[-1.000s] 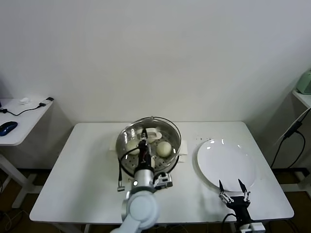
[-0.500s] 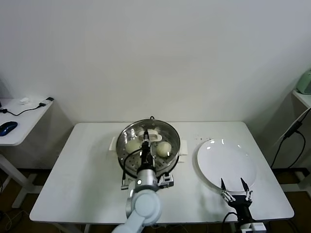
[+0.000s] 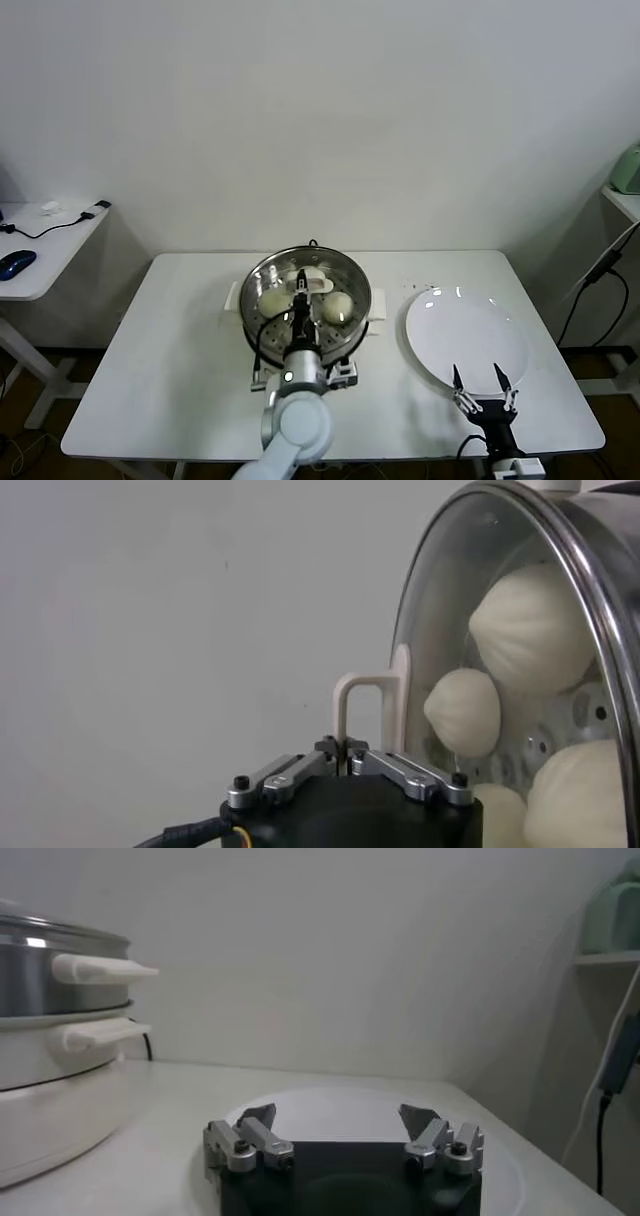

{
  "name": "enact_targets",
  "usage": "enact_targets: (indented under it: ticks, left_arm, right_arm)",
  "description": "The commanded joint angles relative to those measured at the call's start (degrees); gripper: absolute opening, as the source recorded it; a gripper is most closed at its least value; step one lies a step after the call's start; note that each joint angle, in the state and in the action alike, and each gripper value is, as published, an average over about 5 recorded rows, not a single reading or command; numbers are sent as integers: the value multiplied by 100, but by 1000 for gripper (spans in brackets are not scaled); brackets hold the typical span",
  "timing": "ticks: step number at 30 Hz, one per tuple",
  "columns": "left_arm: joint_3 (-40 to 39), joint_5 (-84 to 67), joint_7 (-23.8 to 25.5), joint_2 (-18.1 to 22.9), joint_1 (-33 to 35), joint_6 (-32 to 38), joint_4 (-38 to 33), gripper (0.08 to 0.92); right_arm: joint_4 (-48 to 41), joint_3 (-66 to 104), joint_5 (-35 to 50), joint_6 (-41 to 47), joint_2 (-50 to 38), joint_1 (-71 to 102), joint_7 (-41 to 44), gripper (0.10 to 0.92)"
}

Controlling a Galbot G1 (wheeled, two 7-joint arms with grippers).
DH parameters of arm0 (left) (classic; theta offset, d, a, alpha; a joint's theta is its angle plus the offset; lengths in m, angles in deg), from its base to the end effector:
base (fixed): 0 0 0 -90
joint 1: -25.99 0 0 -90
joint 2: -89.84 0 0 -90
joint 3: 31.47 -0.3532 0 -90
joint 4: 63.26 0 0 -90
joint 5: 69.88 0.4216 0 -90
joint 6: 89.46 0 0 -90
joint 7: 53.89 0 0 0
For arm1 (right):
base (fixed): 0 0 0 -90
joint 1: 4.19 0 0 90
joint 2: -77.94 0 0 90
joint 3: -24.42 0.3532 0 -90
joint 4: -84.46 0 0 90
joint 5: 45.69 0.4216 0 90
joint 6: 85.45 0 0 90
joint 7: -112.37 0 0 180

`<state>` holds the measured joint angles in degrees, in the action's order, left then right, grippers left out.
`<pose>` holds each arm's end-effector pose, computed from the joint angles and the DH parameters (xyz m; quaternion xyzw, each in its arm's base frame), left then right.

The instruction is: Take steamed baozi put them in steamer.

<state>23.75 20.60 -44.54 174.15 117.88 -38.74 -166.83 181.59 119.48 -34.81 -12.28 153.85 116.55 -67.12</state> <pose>0.3273 -0.2074 -0.2872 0.0242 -0.7212 -0.6919 0.0230 0.2136 -0.1090 -0.4561 -0.0103 -0.9978 0.0398 0.0512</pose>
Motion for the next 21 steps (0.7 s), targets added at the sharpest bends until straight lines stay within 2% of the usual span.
enact_targets:
  ticks: [1,7,15,18,21]
  left_arm:
    - [-24,-17,-2,-25,13,10,-16,168]
    - [-63,-143,150,-140,102,6,-386,336]
    - [-44,-874,198,-445,342,98,-1399,570]
    - [133,-1445,-51,-648,535,398,-1844,656]
    - [603,-2561,-651,-893,794,1215,-2160,741]
  right_arm:
    - [25,-5,-41,-12,7,-1,33,823]
    - [79,-10,-72,38,4,21,100,823]
    - [190,-62,-89,230,39,14,86,823]
    - [259,-102,12,221,38,37,-9,823]
    - [366,-113,160,151,14,91,-12,823]
